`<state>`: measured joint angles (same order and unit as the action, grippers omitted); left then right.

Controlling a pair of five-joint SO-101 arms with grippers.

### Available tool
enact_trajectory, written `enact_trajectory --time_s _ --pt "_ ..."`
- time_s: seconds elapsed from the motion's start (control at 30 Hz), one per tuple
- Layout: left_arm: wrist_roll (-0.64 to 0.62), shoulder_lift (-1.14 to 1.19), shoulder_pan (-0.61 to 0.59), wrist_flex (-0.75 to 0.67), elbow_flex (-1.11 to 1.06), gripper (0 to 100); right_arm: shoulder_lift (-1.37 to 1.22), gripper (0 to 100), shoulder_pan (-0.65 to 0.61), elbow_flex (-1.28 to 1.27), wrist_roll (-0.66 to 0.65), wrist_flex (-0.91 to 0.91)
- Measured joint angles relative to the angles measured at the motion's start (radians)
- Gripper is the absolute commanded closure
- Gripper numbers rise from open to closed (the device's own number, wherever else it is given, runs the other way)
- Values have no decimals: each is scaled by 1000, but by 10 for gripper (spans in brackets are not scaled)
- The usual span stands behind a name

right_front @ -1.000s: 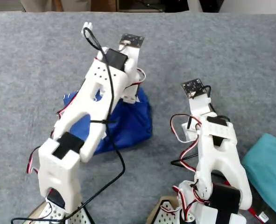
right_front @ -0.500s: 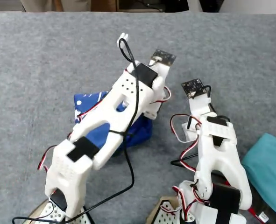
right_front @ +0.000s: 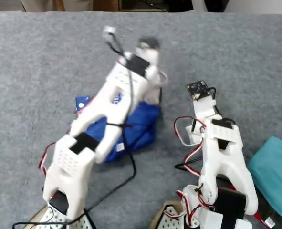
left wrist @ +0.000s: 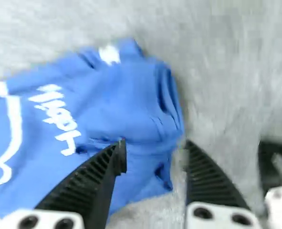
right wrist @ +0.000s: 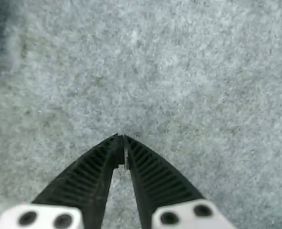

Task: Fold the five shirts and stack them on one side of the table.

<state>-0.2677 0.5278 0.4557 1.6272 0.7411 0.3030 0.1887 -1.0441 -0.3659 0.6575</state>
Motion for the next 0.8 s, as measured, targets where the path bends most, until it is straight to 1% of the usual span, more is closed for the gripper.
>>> enact_trajectory --time_s 0.07,0.17,0.23,0.3,0.33,0.37,0.43,0.5,0.63,0.8 --pt "-2 0 -46 29 52 769 0 994 0 0 0 0" --pt "8 0 -101 60 74 784 0 994 0 0 0 0" --pt "38 0 -152 80 81 845 0 994 0 0 0 0" --pt "80 0 -215 98 81 953 0 994 0 0 0 0" --pt "106 0 -247 110 81 991 0 994 0 0 0 0" --pt "124 0 -278 115 80 972 0 994 0 0 -5 0" --pt "164 0 -338 117 60 984 0 994 0 3 -31 8" --pt "192 0 -381 120 11 980 0 994 -14 41 -41 63" --pt "207 0 -434 114 -95 980 0 994 -31 207 -46 239" --pt "207 0 -486 3 -212 980 0 994 -32 411 -52 443"
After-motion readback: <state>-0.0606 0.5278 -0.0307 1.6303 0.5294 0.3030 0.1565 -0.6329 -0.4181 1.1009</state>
